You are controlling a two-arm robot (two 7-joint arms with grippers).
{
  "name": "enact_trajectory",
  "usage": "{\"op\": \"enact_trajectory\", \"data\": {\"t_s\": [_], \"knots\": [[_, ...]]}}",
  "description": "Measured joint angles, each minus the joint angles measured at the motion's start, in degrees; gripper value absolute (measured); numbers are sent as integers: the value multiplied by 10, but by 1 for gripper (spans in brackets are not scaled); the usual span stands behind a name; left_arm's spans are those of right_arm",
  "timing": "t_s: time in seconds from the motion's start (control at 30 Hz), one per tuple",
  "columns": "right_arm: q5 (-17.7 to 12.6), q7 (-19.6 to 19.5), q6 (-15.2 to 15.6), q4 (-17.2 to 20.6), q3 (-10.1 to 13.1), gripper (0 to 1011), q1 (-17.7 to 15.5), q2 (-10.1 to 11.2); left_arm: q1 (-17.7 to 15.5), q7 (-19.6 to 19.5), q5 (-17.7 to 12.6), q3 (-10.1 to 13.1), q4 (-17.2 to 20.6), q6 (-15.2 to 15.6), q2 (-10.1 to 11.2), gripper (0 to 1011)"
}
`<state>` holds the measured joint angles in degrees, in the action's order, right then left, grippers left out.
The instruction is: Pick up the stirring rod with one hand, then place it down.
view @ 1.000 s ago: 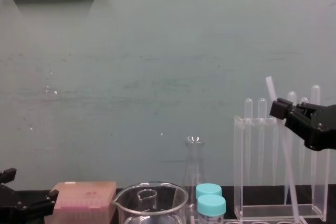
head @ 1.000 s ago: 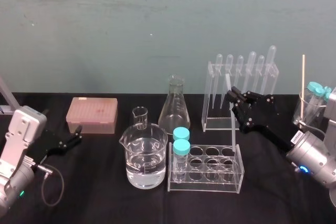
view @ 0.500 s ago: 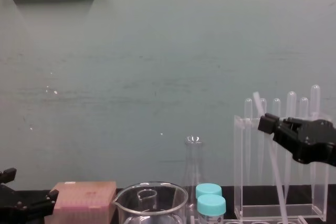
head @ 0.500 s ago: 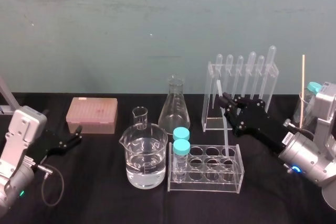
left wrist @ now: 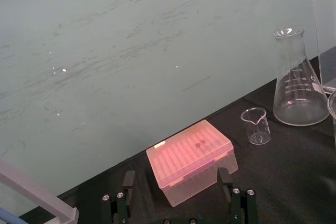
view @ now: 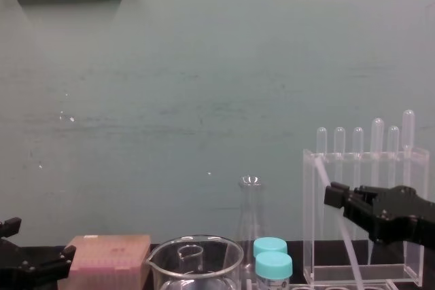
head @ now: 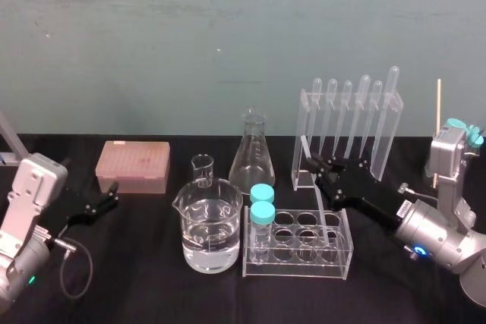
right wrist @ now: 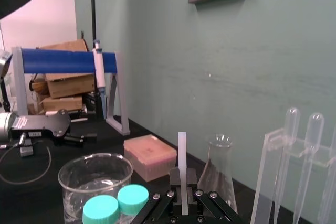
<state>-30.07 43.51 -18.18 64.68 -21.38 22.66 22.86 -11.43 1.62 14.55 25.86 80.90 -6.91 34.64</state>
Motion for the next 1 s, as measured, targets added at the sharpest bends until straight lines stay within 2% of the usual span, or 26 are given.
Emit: {"op": "enact_trajectory", "data": {"t_s": [0.23,0.7,0.8,0.87,1.0], "knots": [[5,0,14,-8,-8,57,5,1,0,0,0,0,0,0,0,1000],[5,0,12,-8,-7,57,5,1,0,0,0,0,0,0,0,1000],[5,0,12,-8,-7,96,5,1,0,0,0,0,0,0,0,1000],[5,0,11,-8,-7,172,5,1,0,0,0,0,0,0,0,1000],[5,0,11,-8,-6,255,5,1,0,0,0,0,0,0,0,1000]]}}
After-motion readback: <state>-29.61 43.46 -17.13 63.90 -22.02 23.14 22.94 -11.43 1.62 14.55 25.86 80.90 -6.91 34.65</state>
